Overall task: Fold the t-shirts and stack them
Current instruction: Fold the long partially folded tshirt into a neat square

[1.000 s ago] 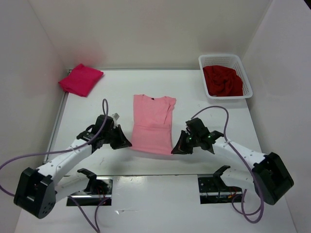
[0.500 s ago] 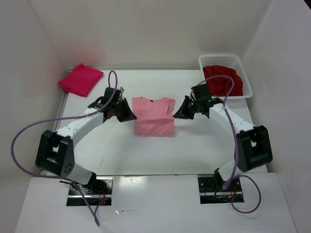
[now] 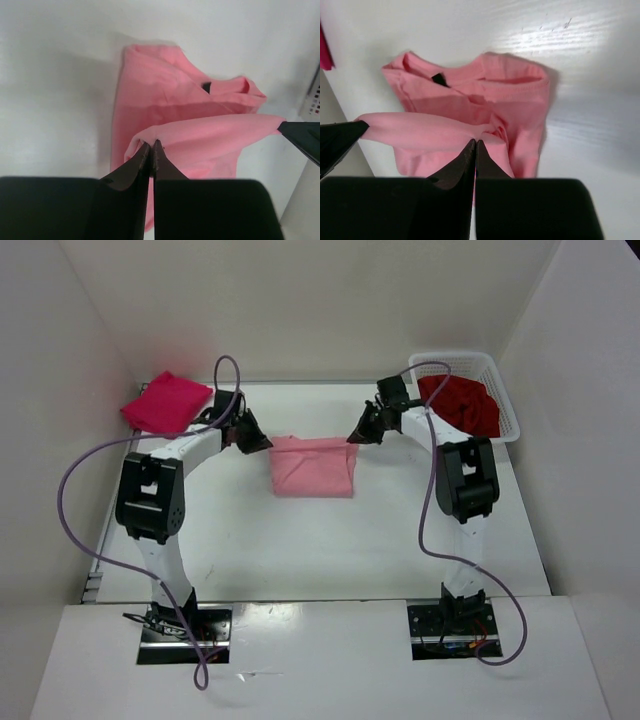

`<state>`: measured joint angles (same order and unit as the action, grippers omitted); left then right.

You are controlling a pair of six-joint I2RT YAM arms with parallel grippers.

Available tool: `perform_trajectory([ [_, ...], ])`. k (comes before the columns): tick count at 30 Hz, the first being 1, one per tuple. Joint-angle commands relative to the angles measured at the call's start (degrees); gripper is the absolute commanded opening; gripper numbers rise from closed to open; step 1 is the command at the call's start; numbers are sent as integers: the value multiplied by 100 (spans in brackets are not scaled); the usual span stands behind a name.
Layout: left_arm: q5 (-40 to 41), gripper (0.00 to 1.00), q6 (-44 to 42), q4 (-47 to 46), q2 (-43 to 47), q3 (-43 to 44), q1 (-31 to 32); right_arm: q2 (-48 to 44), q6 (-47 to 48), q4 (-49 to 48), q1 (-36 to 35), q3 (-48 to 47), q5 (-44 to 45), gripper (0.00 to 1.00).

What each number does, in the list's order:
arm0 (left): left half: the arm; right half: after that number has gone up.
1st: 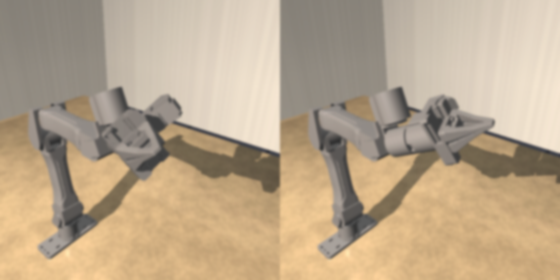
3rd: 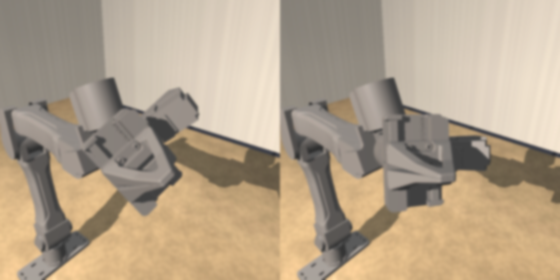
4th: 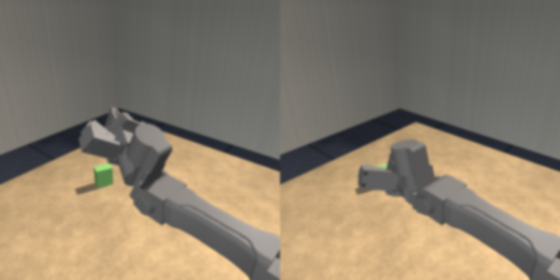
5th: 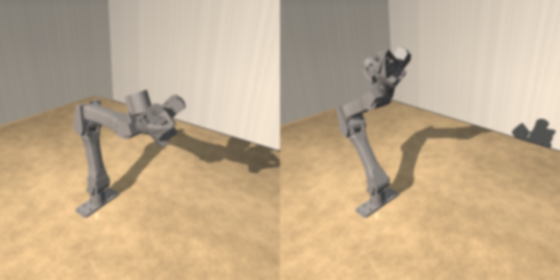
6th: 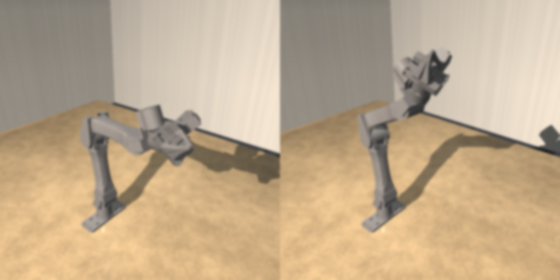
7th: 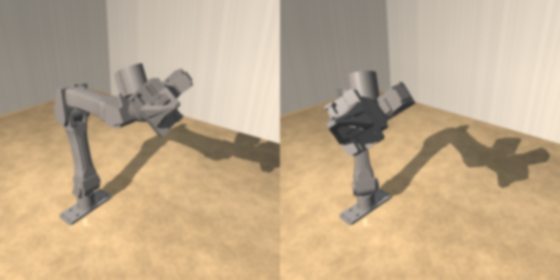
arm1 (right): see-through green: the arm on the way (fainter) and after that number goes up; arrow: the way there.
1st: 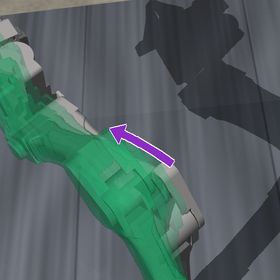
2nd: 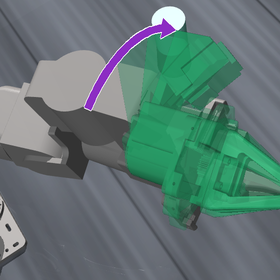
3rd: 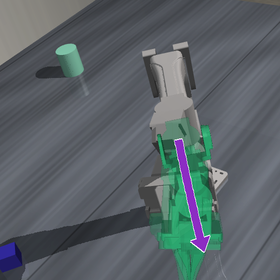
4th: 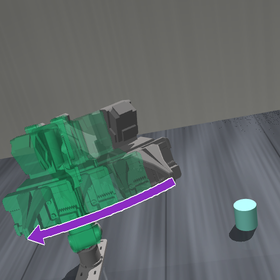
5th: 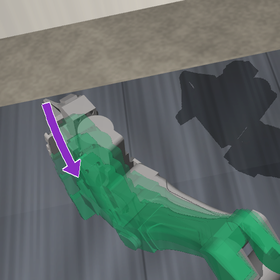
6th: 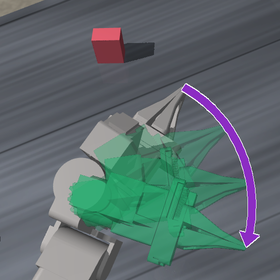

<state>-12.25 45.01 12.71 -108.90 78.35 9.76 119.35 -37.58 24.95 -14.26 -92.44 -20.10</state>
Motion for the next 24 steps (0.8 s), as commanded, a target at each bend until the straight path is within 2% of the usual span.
perform_trajectory([
  [1, 267, 8, -177, -391, -376, 478, -88, 404, 172, 124, 117, -667, 393, 0],
  [4, 22, 14, -28, -523, -903, 830, -88, 625, 172, 273, 117, -986, 577, 0],
  [9, -32, 22, -28, -471, -1195, 1551, -88, 511, 103, 274, 117, -986, 867, 0],
  [11, -32, 35, -28, -602, -1195, 1604, -88, 458, 32, 274, 117, -864, 867, 0],
  [13, -32, 48, -28, -603, -1195, 1657, -88, 396, -30, 204, 117, -723, 867, 4],
  [14, -32, 50, -28, -603, -1195, 1727, -88, 396, -91, 203, 117, -722, 815, 16],
  [17, -84, 49, -28, -716, -888, 1387, -88, 282, -30, 282, 117, -845, 718, 33],
  [20, -198, 42, 25, -962, -291, 563, 148, -51, 23, 344, 117, -732, 665, 43],
  [21, -608, 41, 182, -1285, -11, 272, 236, -165, 23, 283, 117, -662, 735, 45],
  [24, -893, 41, 333, -1516, 229, -440, 728, -666, -117, -103, 117, -117, 596, 51],
])
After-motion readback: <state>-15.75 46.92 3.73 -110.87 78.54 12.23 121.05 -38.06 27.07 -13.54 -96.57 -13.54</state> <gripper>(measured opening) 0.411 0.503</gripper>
